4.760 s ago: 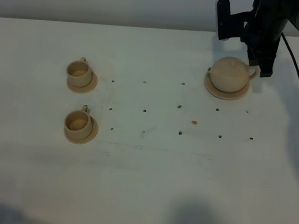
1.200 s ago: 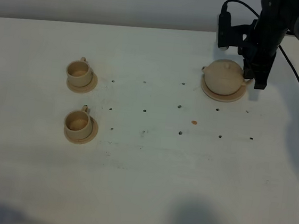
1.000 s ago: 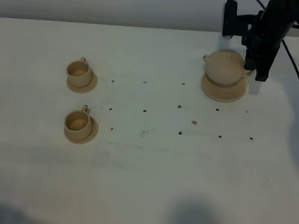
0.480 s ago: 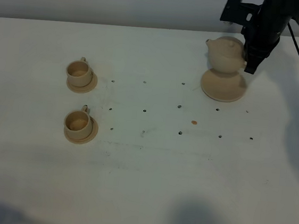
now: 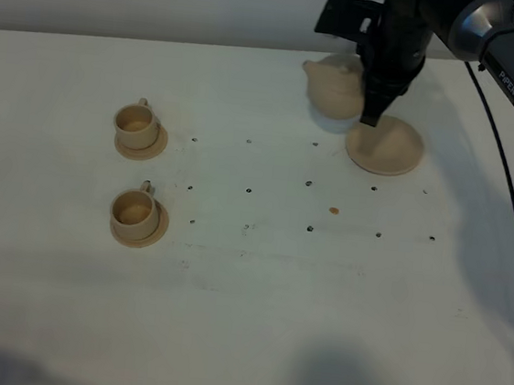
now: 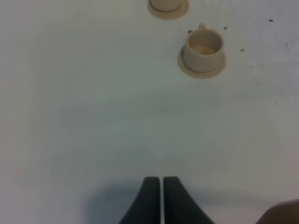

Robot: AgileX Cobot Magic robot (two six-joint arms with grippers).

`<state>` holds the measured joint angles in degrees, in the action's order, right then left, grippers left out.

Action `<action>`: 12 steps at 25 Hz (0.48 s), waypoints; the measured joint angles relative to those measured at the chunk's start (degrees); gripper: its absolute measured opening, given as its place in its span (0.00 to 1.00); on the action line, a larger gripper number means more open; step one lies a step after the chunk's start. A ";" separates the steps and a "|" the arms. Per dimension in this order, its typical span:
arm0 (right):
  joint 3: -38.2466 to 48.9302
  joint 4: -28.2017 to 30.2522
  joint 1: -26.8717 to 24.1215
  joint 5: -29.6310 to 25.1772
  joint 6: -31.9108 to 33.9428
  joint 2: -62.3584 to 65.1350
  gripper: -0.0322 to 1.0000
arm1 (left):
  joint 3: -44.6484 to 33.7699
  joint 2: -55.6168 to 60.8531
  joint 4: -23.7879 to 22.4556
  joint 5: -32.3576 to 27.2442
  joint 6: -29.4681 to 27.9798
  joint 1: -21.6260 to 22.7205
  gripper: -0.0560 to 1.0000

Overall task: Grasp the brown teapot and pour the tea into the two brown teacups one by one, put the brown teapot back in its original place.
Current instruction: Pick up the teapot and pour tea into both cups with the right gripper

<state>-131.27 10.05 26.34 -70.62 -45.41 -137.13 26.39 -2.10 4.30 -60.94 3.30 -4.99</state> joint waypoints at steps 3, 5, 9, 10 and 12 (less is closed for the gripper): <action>-0.11 -1.29 2.08 0.00 1.10 0.36 0.14 | 0.00 0.00 0.00 0.00 0.00 0.00 0.04; -0.11 -1.75 3.71 0.00 2.19 0.36 0.14 | 0.00 0.00 0.00 0.00 0.00 0.00 0.04; -0.11 -2.19 6.20 0.00 5.05 0.36 0.14 | 0.00 0.00 0.00 0.00 0.00 0.00 0.04; -0.11 -2.22 6.69 0.00 6.00 0.36 0.14 | 0.00 0.00 0.00 0.00 0.00 0.00 0.04; -0.11 -2.22 7.65 -0.11 7.64 0.36 0.14 | 0.00 0.00 0.00 0.00 0.00 0.00 0.04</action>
<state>-131.39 7.83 33.99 -70.72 -37.78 -136.77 26.39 -2.10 4.30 -60.94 3.30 -4.99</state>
